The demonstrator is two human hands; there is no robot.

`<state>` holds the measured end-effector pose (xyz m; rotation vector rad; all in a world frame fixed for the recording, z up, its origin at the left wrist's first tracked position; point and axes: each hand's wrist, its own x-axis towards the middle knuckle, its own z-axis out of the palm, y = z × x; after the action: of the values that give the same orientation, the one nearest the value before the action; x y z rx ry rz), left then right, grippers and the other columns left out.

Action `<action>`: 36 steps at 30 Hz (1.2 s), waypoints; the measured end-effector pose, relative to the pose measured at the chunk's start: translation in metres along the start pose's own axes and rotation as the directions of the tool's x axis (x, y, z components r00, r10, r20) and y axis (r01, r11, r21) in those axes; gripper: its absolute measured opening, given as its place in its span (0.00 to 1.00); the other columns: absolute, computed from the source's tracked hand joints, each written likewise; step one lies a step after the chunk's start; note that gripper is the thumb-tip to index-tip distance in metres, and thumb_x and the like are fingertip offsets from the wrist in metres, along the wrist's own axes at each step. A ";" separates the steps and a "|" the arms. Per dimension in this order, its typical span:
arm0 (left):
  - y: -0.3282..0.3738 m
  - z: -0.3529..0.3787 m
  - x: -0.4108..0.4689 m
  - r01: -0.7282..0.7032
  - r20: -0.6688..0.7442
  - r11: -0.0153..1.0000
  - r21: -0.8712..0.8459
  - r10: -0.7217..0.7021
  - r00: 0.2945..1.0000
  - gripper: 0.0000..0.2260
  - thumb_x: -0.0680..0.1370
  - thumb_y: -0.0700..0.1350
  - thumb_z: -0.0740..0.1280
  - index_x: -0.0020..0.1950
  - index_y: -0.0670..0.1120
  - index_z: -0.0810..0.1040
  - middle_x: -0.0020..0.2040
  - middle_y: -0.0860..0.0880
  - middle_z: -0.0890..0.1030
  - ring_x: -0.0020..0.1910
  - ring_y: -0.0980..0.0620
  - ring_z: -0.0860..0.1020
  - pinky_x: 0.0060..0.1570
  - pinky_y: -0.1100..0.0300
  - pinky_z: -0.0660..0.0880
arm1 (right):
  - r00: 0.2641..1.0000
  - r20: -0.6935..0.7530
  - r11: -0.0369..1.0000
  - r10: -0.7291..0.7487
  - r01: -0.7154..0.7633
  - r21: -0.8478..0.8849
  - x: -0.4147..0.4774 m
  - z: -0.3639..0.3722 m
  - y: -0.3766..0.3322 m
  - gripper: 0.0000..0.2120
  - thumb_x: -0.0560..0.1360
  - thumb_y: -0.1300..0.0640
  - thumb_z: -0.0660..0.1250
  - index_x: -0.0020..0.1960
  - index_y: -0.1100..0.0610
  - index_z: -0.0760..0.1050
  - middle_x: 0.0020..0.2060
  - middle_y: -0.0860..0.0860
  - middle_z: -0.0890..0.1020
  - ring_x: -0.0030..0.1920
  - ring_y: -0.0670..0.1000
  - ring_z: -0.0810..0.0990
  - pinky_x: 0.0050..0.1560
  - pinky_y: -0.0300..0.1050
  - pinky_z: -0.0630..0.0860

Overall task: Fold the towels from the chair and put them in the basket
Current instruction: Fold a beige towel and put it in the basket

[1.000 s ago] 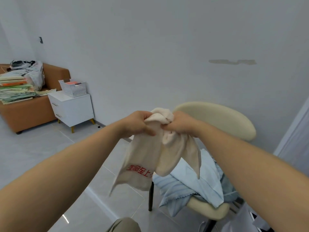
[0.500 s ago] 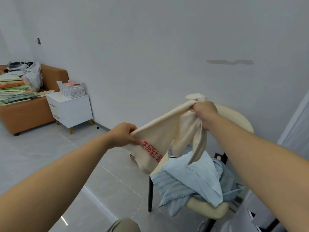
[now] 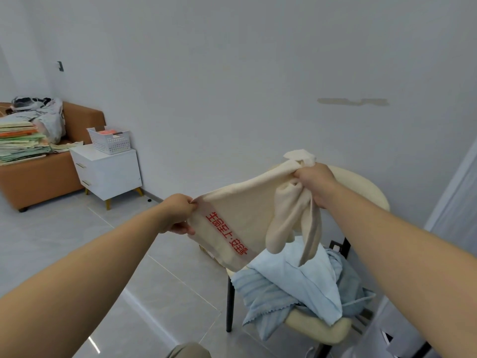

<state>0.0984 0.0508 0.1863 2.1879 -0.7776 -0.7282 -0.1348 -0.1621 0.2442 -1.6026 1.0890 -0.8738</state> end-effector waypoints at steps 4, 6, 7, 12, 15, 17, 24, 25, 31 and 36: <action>0.003 0.005 0.003 0.085 0.015 0.968 -0.237 -0.084 0.996 0.14 0.85 0.50 0.58 0.59 0.41 0.76 0.51 0.39 0.83 0.39 0.40 0.86 0.34 0.52 0.83 | 0.991 0.110 0.996 -0.077 0.081 -0.028 -0.008 0.003 -0.003 0.11 0.73 0.64 0.66 0.54 0.58 0.80 0.47 0.56 0.85 0.48 0.56 0.84 0.50 0.52 0.81; 0.003 0.005 0.010 0.060 -0.007 0.968 -0.243 -0.064 0.998 0.14 0.84 0.51 0.60 0.59 0.42 0.77 0.53 0.41 0.82 0.42 0.40 0.86 0.38 0.51 0.83 | 0.967 0.236 0.993 -0.099 0.112 -0.044 -0.015 0.002 -0.007 0.10 0.73 0.66 0.66 0.52 0.57 0.81 0.46 0.55 0.85 0.47 0.55 0.84 0.47 0.48 0.80; 0.003 0.005 0.013 0.032 -0.025 0.970 -0.240 -0.039 0.999 0.14 0.83 0.52 0.62 0.58 0.43 0.79 0.53 0.42 0.83 0.45 0.41 0.85 0.41 0.52 0.82 | 0.945 0.316 0.991 -0.089 0.116 -0.068 -0.017 0.002 -0.007 0.11 0.72 0.67 0.66 0.51 0.58 0.81 0.45 0.56 0.86 0.47 0.56 0.84 0.49 0.50 0.81; 0.020 0.005 0.025 -0.029 -0.149 0.852 -0.522 -0.058 0.987 0.10 0.75 0.40 0.69 0.51 0.35 0.81 0.49 0.38 0.85 0.47 0.43 0.85 0.53 0.50 0.82 | 0.874 0.486 0.992 0.001 0.062 -0.114 -0.030 0.009 -0.007 0.16 0.62 0.66 0.63 0.48 0.59 0.79 0.39 0.57 0.79 0.41 0.57 0.78 0.43 0.49 0.73; 0.028 0.007 0.024 -0.096 -0.263 0.894 -0.439 -0.026 0.964 0.11 0.77 0.48 0.70 0.46 0.39 0.84 0.44 0.45 0.86 0.45 0.46 0.84 0.53 0.51 0.82 | 0.878 0.479 0.999 0.007 0.013 -0.037 -0.036 0.013 -0.010 0.13 0.69 0.71 0.59 0.45 0.59 0.77 0.38 0.54 0.78 0.40 0.54 0.76 0.43 0.46 0.71; 0.029 0.007 0.022 -0.139 -0.362 0.964 -0.226 0.049 0.931 0.04 0.77 0.43 0.71 0.46 0.45 0.86 0.44 0.51 0.83 0.48 0.49 0.82 0.53 0.54 0.80 | 0.864 0.503 1.000 0.005 0.005 -0.018 -0.040 0.015 -0.010 0.14 0.69 0.72 0.58 0.47 0.60 0.76 0.40 0.53 0.77 0.43 0.53 0.75 0.45 0.46 0.72; 0.028 -0.002 0.022 -0.130 -0.284 0.910 -0.393 0.014 0.959 0.17 0.73 0.30 0.72 0.57 0.47 0.80 0.54 0.43 0.79 0.52 0.44 0.79 0.55 0.51 0.80 | 0.728 0.681 0.994 -0.075 0.107 -0.005 -0.050 0.028 -0.008 0.09 0.79 0.60 0.63 0.53 0.57 0.81 0.47 0.54 0.86 0.48 0.55 0.84 0.48 0.47 0.79; 0.028 -0.004 0.020 -0.094 -0.235 0.884 -0.459 -0.019 0.972 0.18 0.73 0.28 0.71 0.58 0.45 0.79 0.54 0.42 0.78 0.51 0.43 0.79 0.55 0.50 0.79 | 0.722 0.686 0.989 -0.087 0.148 -0.030 -0.051 0.031 -0.006 0.09 0.79 0.55 0.65 0.54 0.56 0.82 0.50 0.55 0.86 0.49 0.54 0.85 0.50 0.49 0.81; 0.029 -0.006 0.007 0.011 -0.027 0.851 -0.525 -0.030 0.999 0.15 0.75 0.26 0.67 0.56 0.42 0.79 0.53 0.38 0.80 0.46 0.42 0.80 0.47 0.51 0.80 | 0.739 0.612 0.919 -0.282 0.391 -0.049 -0.052 0.047 -0.007 0.09 0.79 0.54 0.64 0.53 0.52 0.82 0.42 0.47 0.83 0.42 0.45 0.79 0.46 0.42 0.76; 0.030 -0.001 -0.001 0.011 0.031 0.884 -0.468 0.004 0.999 0.11 0.75 0.28 0.68 0.50 0.42 0.82 0.55 0.39 0.82 0.54 0.41 0.81 0.53 0.49 0.80 | 0.716 0.653 0.894 -0.247 0.429 -0.132 -0.058 0.047 -0.012 0.14 0.77 0.64 0.64 0.49 0.50 0.85 0.44 0.44 0.85 0.40 0.41 0.80 0.40 0.30 0.74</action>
<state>0.0885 0.0343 0.2098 1.7413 -0.5410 -0.8543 -0.1090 -0.0912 0.2411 -2.1688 0.4433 -0.3487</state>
